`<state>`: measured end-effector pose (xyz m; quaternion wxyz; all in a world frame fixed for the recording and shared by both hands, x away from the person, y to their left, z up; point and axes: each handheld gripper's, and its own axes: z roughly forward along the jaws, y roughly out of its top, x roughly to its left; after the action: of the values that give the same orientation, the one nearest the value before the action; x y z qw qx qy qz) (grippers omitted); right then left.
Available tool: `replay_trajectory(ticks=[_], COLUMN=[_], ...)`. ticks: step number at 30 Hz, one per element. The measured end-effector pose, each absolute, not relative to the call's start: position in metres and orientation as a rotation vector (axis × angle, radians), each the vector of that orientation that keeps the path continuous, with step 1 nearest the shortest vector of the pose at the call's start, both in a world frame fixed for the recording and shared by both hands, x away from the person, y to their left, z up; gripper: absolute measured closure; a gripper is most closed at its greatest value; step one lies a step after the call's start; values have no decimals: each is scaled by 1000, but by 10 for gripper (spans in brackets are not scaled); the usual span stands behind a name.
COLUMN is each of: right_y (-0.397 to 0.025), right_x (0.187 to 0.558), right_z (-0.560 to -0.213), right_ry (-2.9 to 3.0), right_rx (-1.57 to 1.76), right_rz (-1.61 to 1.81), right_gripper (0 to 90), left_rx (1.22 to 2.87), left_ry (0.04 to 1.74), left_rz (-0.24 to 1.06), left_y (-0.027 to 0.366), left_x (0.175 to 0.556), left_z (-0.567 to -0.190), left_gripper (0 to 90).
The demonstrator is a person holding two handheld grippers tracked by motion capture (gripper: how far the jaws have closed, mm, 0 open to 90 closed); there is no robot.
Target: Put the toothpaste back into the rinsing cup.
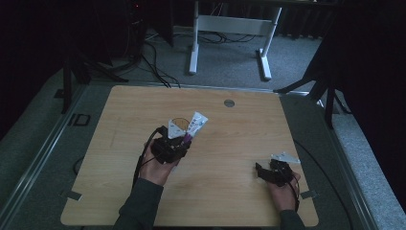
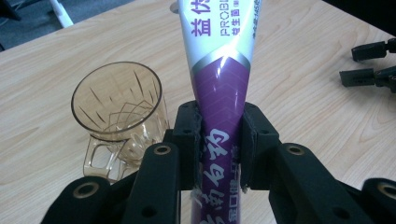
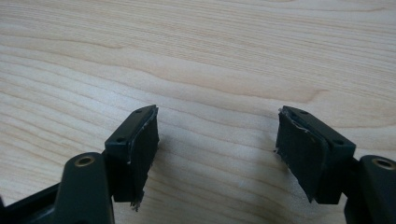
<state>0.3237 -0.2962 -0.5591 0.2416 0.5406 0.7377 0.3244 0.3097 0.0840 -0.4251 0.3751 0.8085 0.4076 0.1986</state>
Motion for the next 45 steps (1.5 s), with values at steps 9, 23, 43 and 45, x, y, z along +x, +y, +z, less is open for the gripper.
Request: replay_trajectory(ticks=[9, 23, 43, 45], right_y=[-296, -296, -296, -296], right_x=[324, 324, 324, 324], right_z=[-559, -559, -559, -559], right_ry=[2017, 2018, 2018, 2018], right_rx=[1478, 1477, 1476, 1476], right_rz=[887, 888, 888, 888], right_gripper=[295, 296, 296, 296], left_rx=[2040, 1986, 1918, 1917], left_ry=[1029, 1010, 985, 983], left_rz=[520, 553, 553, 552], left_y=[86, 91, 97, 97], left_x=[312, 314, 320, 320], left_z=[-425, -423, -421, -420], left_gripper=[713, 713, 713, 713])
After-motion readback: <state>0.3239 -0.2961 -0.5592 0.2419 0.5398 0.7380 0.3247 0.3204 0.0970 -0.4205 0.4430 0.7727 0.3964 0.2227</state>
